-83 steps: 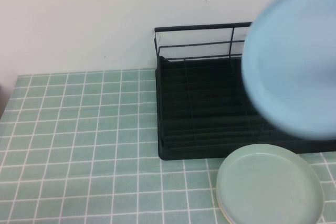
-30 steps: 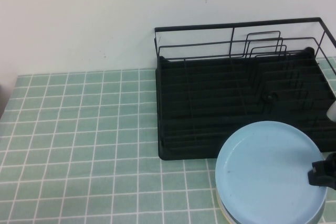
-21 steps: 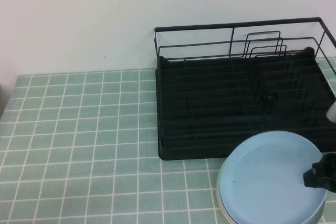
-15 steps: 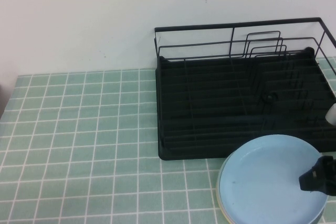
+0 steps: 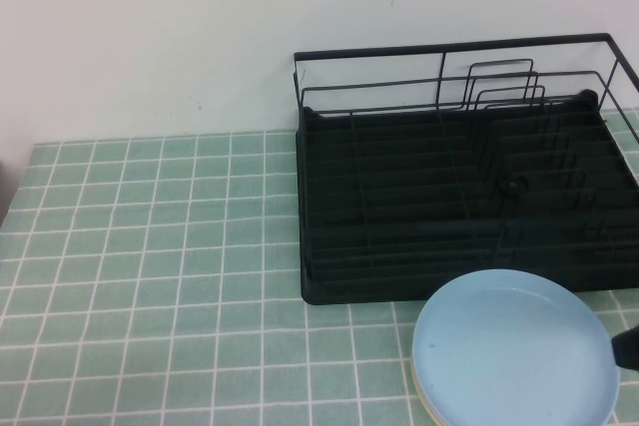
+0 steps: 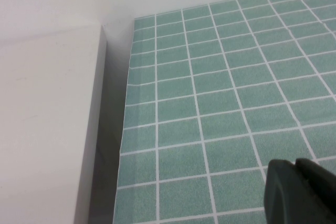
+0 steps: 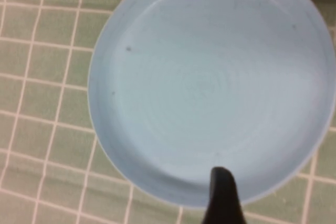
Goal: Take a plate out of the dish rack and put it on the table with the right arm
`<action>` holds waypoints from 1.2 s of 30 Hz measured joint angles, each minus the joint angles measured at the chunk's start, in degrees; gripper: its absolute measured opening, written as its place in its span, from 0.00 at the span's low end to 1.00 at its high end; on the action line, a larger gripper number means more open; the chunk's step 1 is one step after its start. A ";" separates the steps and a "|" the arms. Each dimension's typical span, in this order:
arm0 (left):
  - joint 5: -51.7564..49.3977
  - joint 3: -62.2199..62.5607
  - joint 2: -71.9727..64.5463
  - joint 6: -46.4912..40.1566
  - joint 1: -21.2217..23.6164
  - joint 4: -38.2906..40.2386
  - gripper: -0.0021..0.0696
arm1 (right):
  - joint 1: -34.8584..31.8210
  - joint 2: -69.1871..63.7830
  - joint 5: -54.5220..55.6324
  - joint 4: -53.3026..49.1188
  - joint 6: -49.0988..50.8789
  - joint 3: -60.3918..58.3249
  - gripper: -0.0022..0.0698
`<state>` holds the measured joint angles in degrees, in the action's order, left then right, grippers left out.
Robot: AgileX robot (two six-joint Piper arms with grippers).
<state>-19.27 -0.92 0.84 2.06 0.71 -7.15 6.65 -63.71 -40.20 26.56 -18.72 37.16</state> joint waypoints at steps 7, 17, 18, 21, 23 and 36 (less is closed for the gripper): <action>0.00 0.00 0.00 0.00 0.00 0.00 0.02 | 0.00 8.22 -6.83 -2.86 1.26 0.00 0.55; 0.00 0.00 0.00 0.00 0.00 0.00 0.02 | 0.00 22.11 -11.80 -3.19 -0.08 -0.12 0.05; 0.00 0.00 0.00 0.00 0.00 0.00 0.02 | 0.00 23.06 -11.87 -3.05 -0.08 -0.12 0.04; 0.00 0.00 0.00 0.00 0.00 0.00 0.02 | 0.00 25.59 -12.25 -1.87 -0.22 -0.12 0.03; 0.00 0.00 0.00 0.00 0.00 0.00 0.02 | 0.00 26.61 -11.95 -2.20 -0.35 -0.12 0.03; 0.00 0.00 0.00 0.00 0.00 0.00 0.02 | -2.57 34.80 21.24 -5.89 -0.62 -18.37 0.03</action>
<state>-19.27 -0.92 0.84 2.06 0.71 -7.15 4.08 -28.91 -18.96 20.67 -19.34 18.79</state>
